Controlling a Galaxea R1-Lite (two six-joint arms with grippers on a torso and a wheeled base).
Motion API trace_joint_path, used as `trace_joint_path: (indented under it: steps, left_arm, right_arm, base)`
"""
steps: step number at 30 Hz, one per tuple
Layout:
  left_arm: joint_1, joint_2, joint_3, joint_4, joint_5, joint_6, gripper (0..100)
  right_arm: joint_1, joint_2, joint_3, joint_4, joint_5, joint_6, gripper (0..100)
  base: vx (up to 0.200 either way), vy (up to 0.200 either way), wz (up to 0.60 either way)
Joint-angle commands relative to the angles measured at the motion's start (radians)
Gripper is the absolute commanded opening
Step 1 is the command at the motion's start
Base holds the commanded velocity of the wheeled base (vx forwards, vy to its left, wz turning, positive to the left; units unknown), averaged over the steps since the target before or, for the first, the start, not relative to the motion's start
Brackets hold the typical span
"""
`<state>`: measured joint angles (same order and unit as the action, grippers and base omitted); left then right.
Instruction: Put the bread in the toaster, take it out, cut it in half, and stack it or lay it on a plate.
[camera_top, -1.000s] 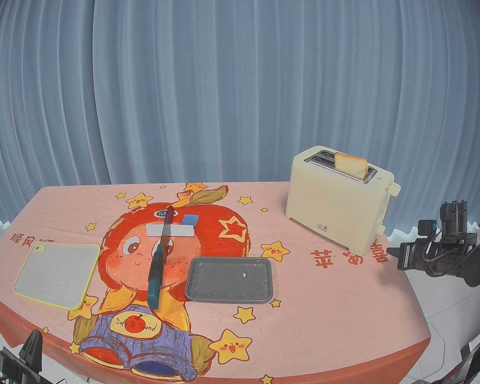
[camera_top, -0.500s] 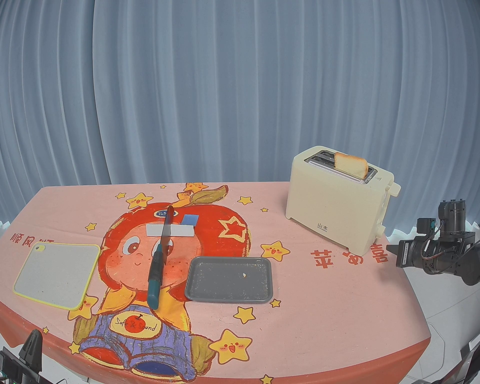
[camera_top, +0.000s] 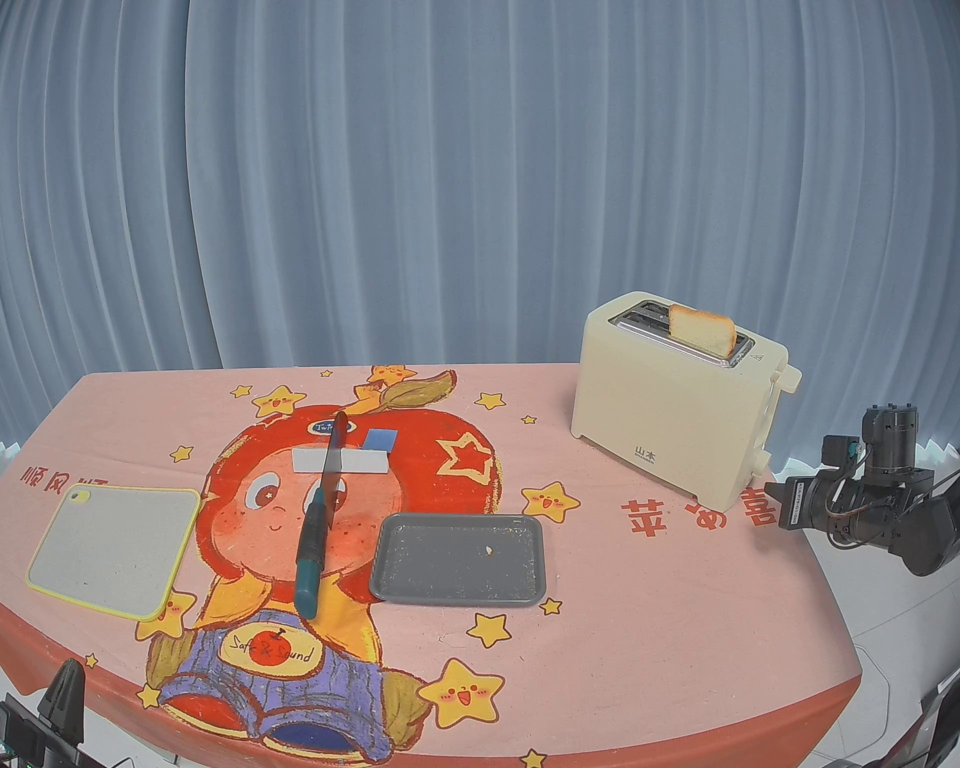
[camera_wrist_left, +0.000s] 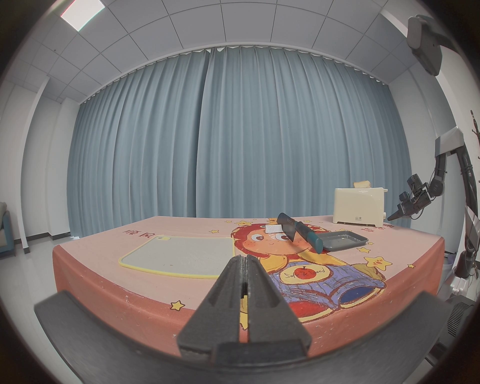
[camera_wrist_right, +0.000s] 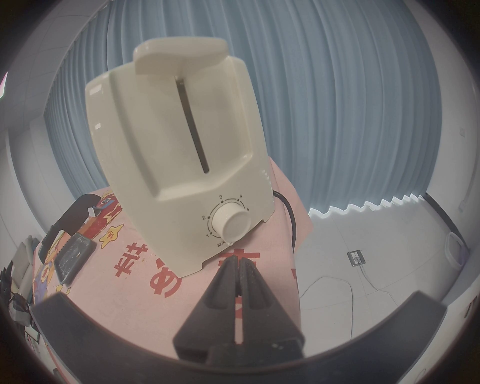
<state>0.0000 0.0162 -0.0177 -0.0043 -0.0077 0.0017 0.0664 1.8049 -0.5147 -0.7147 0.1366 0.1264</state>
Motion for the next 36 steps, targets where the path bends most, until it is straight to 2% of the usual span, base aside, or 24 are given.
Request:
trace_joint_path:
  steps: [1, 16, 28, 33, 36]
  left_arm:
    - [0.0, -0.016, 0.018, -0.002, 0.0, 0.0, 0]
    - [0.0, -0.016, 0.018, 0.0, 0.0, 0.0, 0]
    - [0.0, -0.016, 0.018, 0.0, 0.0, 0.0, 0]
    - [0.0, -0.016, 0.018, 0.0, 0.0, 0.0, 0]
    - [0.0, -0.016, 0.018, 0.0, 0.0, 0.0, 0]
  right_arm:
    - [0.001, 0.028, -0.004, -0.002, 0.0, 0.001, 0]
    - [0.001, 0.054, -0.024, -0.003, 0.003, 0.007, 0]
    - [-0.002, 0.08, -0.044, -0.005, -0.014, 0.009, 0]
    - [0.004, 0.071, -0.056, -0.005, -0.014, 0.056, 0]
    - [0.015, 0.067, -0.054, -0.005, -0.014, 0.061, 0]
  base:
    - [0.0, 0.0, 0.0]
    - [0.0, 0.0, 0.0]
    - [0.0, 0.0, 0.0]
    - [0.0, 0.0, 0.0]
    - [0.0, 0.0, 0.0]
